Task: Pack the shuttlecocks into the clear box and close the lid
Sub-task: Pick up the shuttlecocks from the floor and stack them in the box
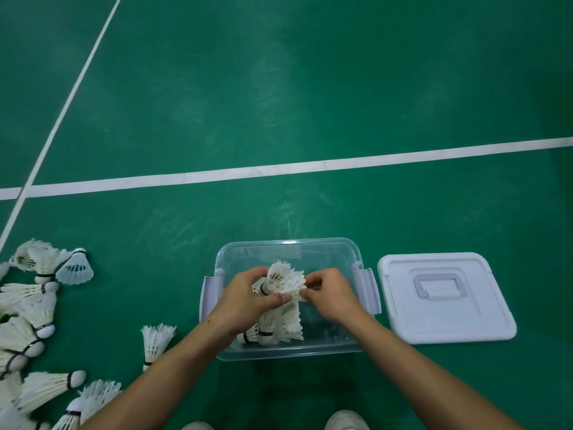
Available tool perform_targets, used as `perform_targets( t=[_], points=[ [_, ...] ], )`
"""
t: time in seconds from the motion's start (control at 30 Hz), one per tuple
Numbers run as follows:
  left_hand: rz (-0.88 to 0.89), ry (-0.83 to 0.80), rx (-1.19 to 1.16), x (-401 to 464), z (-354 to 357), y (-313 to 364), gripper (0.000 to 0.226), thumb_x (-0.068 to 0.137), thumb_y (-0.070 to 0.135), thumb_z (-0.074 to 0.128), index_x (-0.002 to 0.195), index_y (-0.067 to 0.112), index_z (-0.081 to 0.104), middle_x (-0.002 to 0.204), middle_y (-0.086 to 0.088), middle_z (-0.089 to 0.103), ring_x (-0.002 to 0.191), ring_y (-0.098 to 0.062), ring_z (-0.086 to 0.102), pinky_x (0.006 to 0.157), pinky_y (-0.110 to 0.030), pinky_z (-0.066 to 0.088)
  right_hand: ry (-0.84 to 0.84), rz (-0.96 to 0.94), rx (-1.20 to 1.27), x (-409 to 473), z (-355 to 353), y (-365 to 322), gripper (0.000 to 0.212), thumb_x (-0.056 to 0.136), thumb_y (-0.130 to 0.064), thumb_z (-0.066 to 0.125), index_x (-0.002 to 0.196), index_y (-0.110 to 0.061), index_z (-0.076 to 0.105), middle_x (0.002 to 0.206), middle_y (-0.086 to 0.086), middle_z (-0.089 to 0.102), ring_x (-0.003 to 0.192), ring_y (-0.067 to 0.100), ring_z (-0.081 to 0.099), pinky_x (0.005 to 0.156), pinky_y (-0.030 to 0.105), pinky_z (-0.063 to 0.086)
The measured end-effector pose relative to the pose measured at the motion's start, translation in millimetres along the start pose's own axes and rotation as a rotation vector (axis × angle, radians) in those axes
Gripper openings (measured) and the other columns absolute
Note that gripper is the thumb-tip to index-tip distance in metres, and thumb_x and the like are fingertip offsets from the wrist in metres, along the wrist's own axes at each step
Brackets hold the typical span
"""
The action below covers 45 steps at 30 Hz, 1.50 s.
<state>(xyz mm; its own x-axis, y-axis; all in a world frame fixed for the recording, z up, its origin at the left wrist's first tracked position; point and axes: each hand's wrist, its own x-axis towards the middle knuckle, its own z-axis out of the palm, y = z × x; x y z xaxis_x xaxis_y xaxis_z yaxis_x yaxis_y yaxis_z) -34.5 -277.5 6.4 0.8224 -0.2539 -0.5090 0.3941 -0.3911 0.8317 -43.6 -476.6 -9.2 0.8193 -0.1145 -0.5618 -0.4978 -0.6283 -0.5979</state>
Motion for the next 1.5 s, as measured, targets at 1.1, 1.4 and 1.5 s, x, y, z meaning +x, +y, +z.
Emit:
perform_targets(
  t=[1.1, 1.4, 1.5],
  points=[
    [0.334, -0.042, 0.580, 17, 10, 13, 0.059, 0.093, 0.020, 0.069, 0.149, 0.026, 0.051, 0.149, 0.008, 0.052, 0.135, -0.011, 0.050, 0.116, -0.037, 0.044, 0.528, -0.124, 0.003, -64, -33, -8, 0.025, 0.092, -0.034, 0.076, 0.117, -0.034, 0.070, 0.088, -0.023, 0.070, 0.094, 0.009, 0.071, 0.079, 0.035, 0.056],
    [0.364, 0.106, 1.049, 33, 43, 10, 0.060, 0.084, 0.058, 0.075, 0.134, 0.030, 0.058, 0.119, 0.007, 0.068, 0.107, -0.018, 0.063, 0.081, -0.036, 0.055, 0.582, -0.011, -0.190, -69, -26, -8, 0.027, 0.096, -0.041, 0.068, 0.122, -0.037, 0.067, 0.103, -0.018, 0.076, 0.099, 0.017, 0.071, 0.078, 0.036, 0.054],
    [0.370, 0.149, 1.151, 35, 46, 12, 0.039, 0.089, 0.047, 0.073, 0.121, 0.028, 0.062, 0.105, 0.006, 0.071, 0.099, -0.020, 0.063, 0.077, -0.035, 0.055, 0.605, -0.037, -0.247, -69, -24, -9, 0.027, 0.096, -0.039, 0.067, 0.123, -0.035, 0.067, 0.104, -0.017, 0.077, 0.101, 0.020, 0.071, 0.075, 0.036, 0.052]
  ],
)
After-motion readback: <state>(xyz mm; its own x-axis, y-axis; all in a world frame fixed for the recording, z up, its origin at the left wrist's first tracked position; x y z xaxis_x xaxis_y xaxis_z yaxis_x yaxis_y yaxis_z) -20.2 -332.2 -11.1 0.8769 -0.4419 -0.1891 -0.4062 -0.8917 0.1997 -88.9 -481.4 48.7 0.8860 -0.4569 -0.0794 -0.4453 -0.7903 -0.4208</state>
